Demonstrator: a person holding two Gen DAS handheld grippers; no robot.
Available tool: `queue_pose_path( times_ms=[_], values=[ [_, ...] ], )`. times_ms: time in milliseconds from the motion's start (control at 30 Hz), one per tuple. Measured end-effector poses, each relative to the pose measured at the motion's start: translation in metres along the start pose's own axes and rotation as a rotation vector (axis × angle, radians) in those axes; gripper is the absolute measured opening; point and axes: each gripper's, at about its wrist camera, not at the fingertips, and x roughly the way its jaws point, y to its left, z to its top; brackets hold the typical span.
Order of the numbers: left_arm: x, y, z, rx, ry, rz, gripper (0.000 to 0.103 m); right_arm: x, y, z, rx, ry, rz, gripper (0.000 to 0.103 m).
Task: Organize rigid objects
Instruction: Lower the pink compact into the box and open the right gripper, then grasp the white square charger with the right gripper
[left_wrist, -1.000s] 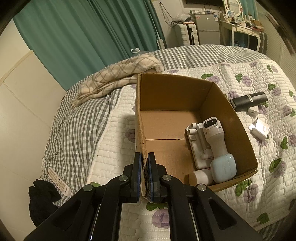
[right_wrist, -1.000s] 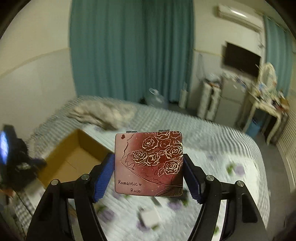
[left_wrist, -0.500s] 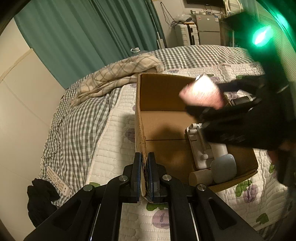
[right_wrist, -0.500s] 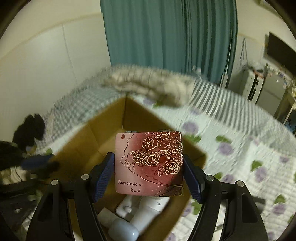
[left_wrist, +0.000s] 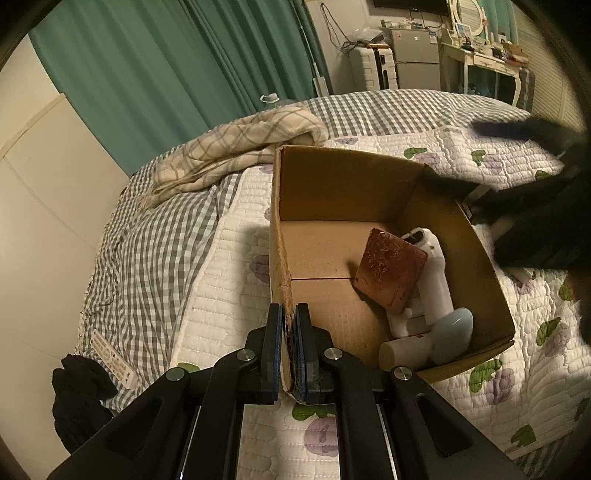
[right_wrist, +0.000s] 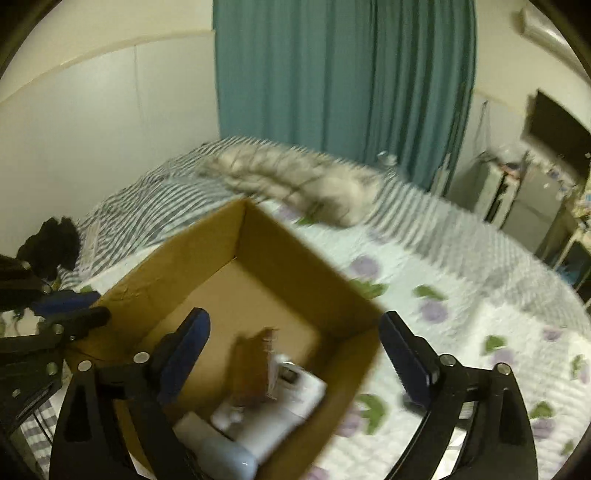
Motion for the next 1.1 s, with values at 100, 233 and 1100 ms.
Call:
queue_pose_path(
  times_ms=[100,233,1100],
  values=[
    [0.000,-0.001,0.001,0.002,0.000,0.008,0.006,-0.035,-0.023,0.004,0.013,-0.047,-0.051,0.099],
    [-0.001,-0.002,0.001,0.003,0.000,0.012,0.006,-0.084,-0.053,0.004,0.021,-0.095,-0.145,0.103],
    [-0.004,-0.003,-0.001,0.007,0.008,0.031,0.006,0.005,-0.124,-0.157,0.297,0.277,-0.153,0.103]
  ],
)
